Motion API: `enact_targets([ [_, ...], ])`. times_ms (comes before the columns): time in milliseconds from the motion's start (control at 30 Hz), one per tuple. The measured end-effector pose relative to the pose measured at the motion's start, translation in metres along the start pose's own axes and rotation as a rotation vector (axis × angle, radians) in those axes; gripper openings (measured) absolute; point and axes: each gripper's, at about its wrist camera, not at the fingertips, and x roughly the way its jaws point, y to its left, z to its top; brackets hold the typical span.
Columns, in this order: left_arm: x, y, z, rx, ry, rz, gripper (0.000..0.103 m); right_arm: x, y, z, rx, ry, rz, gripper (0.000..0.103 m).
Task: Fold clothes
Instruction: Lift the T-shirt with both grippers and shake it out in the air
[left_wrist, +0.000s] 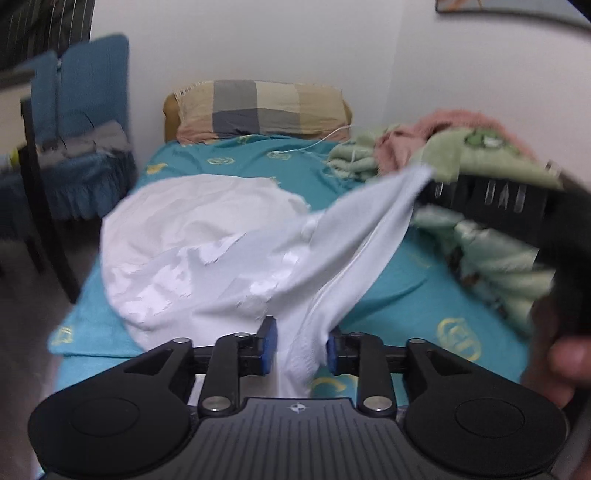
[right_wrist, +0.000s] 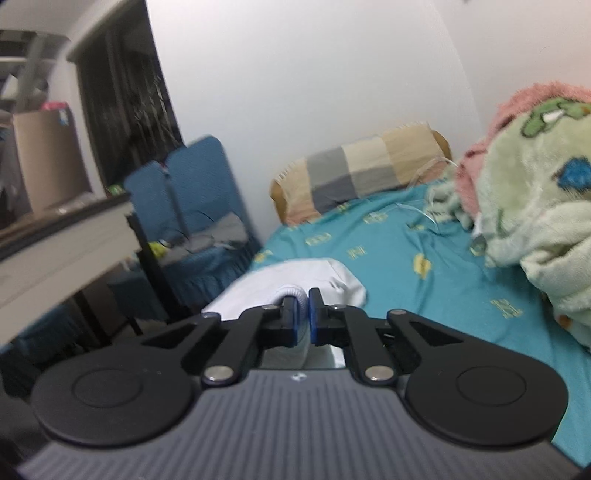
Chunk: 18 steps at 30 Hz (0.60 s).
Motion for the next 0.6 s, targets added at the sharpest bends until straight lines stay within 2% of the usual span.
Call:
enact_targets([
  [100, 0.007, -0.023, -0.01, 0.171, 0.045, 0.18, 0.037, -0.003, 0.001, 0.005, 0.001, -0.026, 0.016, 0.008],
  [167, 0.009, -0.028, -0.016, 0.202, 0.063, 0.242, 0.036, -0.002, -0.003, 0.007, 0.017, -0.022, 0.007, 0.008],
  [200, 0.01, -0.029, -0.018, 0.203, 0.07, 0.26, 0.032, 0.0, -0.006, 0.007, 0.026, -0.017, 0.0, 0.008],
  [300, -0.005, -0.019, -0.01, 0.117, 0.012, 0.249, 0.019, 0.004, -0.015, 0.008, 0.058, 0.004, -0.026, 0.008],
  [367, -0.025, -0.009, 0.001, 0.031, -0.094, 0.227, 0.016, 0.01, -0.024, 0.006, 0.088, 0.038, -0.054, 0.008],
  [400, -0.035, 0.0, 0.008, -0.034, -0.146, 0.192, 0.016, 0.014, -0.029, 0.005, 0.108, 0.059, -0.06, 0.008],
  [500, -0.058, 0.027, 0.024, -0.228, -0.264, 0.067, 0.016, 0.026, -0.042, -0.001, 0.186, 0.148, -0.024, 0.01],
  [600, -0.063, 0.042, 0.029, -0.303, -0.283, 0.025, 0.015, 0.038, -0.047, -0.011, 0.268, 0.235, 0.043, 0.013],
])
